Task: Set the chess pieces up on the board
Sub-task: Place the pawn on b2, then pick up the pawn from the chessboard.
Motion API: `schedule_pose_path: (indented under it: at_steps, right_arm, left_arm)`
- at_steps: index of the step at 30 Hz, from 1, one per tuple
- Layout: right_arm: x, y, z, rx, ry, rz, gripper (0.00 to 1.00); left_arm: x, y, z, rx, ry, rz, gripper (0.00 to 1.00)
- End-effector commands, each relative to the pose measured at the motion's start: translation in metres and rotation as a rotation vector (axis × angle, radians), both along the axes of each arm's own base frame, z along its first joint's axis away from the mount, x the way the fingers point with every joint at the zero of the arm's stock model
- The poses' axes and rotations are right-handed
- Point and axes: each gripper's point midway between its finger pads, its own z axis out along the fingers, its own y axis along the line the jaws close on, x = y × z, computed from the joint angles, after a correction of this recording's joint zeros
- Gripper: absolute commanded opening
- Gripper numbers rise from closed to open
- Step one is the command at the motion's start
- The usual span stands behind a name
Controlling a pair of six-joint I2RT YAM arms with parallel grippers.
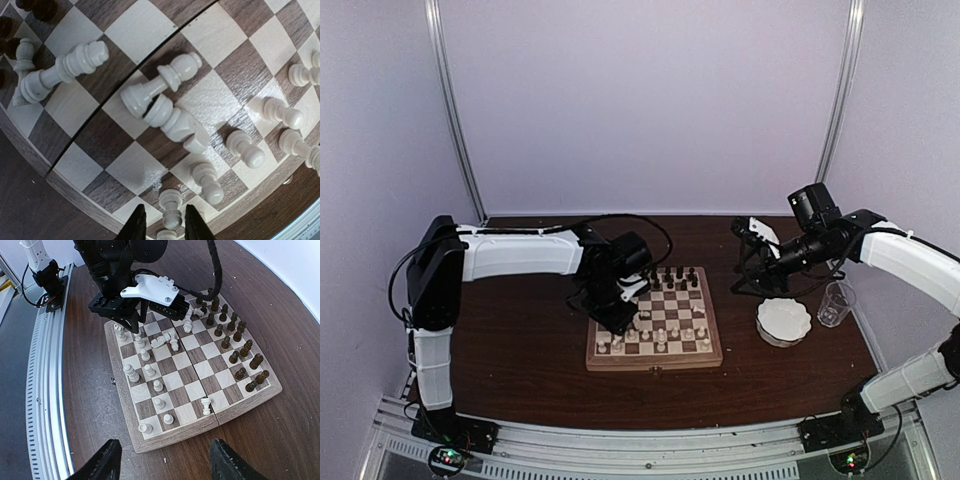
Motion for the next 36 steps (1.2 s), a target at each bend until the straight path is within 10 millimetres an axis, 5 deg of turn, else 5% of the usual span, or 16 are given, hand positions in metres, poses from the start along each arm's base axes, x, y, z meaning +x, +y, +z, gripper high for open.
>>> schedule_pose_path:
  at_steps: [1,10,14,20,24,36]
  right_arm:
    - [0.000,-0.001,-0.006,-0.011,-0.007,0.014,0.63]
    - [0.014,-0.004,-0.046,-0.152,0.055,0.042,0.54]
    - [0.024,0.001,-0.071,-0.179,0.122,0.048,0.50]
    - [0.038,0.009,-0.107,-0.303,0.098,0.114,0.46]
    - [0.047,0.017,-0.124,-0.361,0.085,0.138,0.45]
    - [0.070,0.032,-0.147,-0.488,-0.011,0.123,0.45]
  left_arm:
    - [0.006,-0.009,0.021,-0.040,-0.030,0.003,0.29]
    - [0.024,-0.020,0.139,-0.305,-0.298,-0.012,0.39]
    - [0.018,-0.034,0.173,-0.552,-0.384,-0.018,0.40]
    - [0.008,-0.041,0.188,-0.724,-0.394,-0.016,0.46]
    - [0.006,-0.047,0.185,-0.782,-0.295,0.020,0.61]
    - [0.001,-0.054,0.174,-0.818,-0.192,0.037,0.62]
